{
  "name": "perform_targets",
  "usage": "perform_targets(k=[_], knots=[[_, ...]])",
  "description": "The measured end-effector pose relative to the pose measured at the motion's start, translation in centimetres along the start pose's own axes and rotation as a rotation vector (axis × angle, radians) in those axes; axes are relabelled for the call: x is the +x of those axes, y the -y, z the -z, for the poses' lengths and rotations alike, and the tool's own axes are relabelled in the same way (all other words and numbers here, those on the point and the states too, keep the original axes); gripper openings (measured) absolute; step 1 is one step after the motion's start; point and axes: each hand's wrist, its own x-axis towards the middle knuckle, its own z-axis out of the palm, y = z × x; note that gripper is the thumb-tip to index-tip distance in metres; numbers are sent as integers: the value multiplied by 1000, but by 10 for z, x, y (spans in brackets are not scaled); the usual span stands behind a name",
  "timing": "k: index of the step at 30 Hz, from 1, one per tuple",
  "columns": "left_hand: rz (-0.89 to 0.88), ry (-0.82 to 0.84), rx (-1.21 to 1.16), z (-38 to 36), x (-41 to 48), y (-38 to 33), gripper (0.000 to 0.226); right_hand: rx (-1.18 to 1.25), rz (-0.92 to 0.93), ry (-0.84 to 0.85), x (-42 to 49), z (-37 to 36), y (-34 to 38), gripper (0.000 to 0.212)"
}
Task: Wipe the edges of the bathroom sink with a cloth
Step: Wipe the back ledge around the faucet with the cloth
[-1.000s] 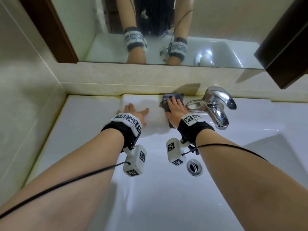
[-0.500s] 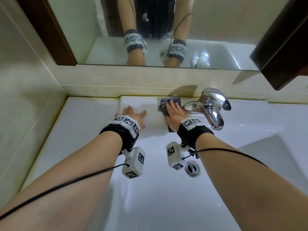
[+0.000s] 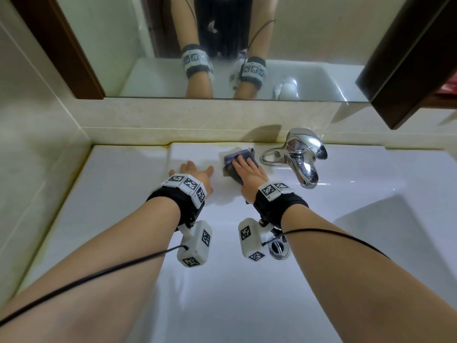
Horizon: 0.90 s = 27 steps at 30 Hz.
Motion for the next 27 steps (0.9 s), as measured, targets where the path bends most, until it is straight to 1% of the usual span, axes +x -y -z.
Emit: perform_targets(k=[5, 9, 13, 16, 21, 25, 27], knots=[[7, 4, 2, -3, -2, -7, 65, -37, 30, -84, -13, -7, -31, 76], [-9, -2, -2, -7, -6, -14, 66, -13, 11, -76, -11, -6, -24, 76], [7, 5, 3, -7, -8, -20, 69, -18, 74, -31, -11, -8, -20, 78], [18, 6, 18, -7, -12, -25, 71, 1, 109, -59, -17, -7, -31, 77], [7, 24, 23, -5, -18, -41, 71, 48, 98, -145, -33, -7, -58, 75], [5, 19, 54, -3, -20, -44, 67, 72, 49, -138, -37, -3, -67, 75], [-7, 11, 49, -3, -19, -45, 66, 62, 52, -143, -36, -3, -64, 72]])
